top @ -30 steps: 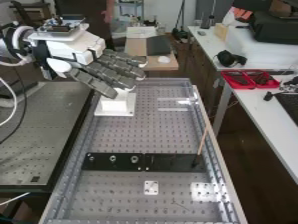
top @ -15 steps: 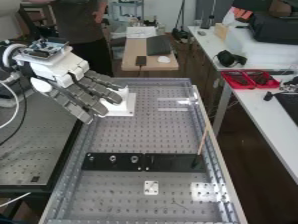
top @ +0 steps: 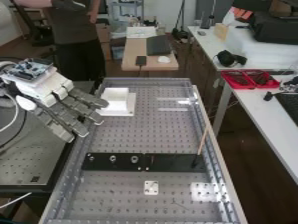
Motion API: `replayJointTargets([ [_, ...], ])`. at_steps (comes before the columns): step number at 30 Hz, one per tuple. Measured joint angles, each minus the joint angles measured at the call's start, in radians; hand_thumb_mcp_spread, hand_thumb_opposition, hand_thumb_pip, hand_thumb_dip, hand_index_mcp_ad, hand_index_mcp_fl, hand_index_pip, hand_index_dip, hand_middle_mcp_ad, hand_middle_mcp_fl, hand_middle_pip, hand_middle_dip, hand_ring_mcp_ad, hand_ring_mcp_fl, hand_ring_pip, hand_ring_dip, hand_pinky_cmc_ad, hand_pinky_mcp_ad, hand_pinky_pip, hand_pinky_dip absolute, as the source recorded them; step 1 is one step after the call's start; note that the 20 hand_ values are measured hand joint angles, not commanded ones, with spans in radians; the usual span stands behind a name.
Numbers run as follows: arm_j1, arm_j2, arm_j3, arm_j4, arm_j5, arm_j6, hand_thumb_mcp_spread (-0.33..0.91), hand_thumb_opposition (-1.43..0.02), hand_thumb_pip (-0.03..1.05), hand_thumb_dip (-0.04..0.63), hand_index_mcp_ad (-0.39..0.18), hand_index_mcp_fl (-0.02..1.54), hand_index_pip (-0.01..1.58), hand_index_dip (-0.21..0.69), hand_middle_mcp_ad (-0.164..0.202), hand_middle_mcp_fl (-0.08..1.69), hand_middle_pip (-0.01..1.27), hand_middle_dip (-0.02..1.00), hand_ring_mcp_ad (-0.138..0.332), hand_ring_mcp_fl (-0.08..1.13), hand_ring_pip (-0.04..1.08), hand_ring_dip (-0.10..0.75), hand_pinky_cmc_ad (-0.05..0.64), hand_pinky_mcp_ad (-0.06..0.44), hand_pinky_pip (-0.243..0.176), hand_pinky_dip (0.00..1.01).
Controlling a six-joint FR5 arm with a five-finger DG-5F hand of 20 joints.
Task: Grab the smaller nut and place it in the white container
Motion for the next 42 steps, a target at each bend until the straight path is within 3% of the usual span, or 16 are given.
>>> replayJointTargets([
  [4,0.007,0.000,-0.018,0.019,0.005,0.000,0.25,-0.69,0.25,0.037,0.012,0.04,0.09,-0.176,0.120,0.02,0.16,0.03,0.222,0.03,0.12,-0.049,0.365,0.265,-0.094,0.31],
  [6,0.012,-0.002,-0.021,0.024,0.010,0.001,0.25,-0.70,0.32,0.037,0.012,0.04,0.09,-0.176,0.120,0.02,0.16,0.03,0.222,0.03,0.12,-0.049,0.361,0.265,-0.094,0.31],
  [21,0.091,-0.017,-0.051,0.073,0.105,0.007,0.25,-0.71,0.32,0.038,-0.024,0.04,0.10,-0.182,0.124,0.02,0.16,0.03,0.225,0.03,0.12,-0.047,0.365,0.265,-0.094,0.31],
  [35,0.026,-0.010,-0.085,0.105,0.046,-0.003,0.26,-0.71,0.33,0.038,-0.024,0.04,0.10,-0.182,0.120,0.02,0.16,0.03,0.222,0.03,0.12,-0.051,0.365,0.265,-0.094,0.31],
  [42,0.001,-0.018,-0.107,0.137,0.022,-0.006,0.26,-0.72,0.39,0.037,-0.045,0.04,0.10,-0.182,0.120,0.02,0.16,0.03,0.225,0.02,0.12,-0.051,0.361,0.265,-0.094,0.31],
])
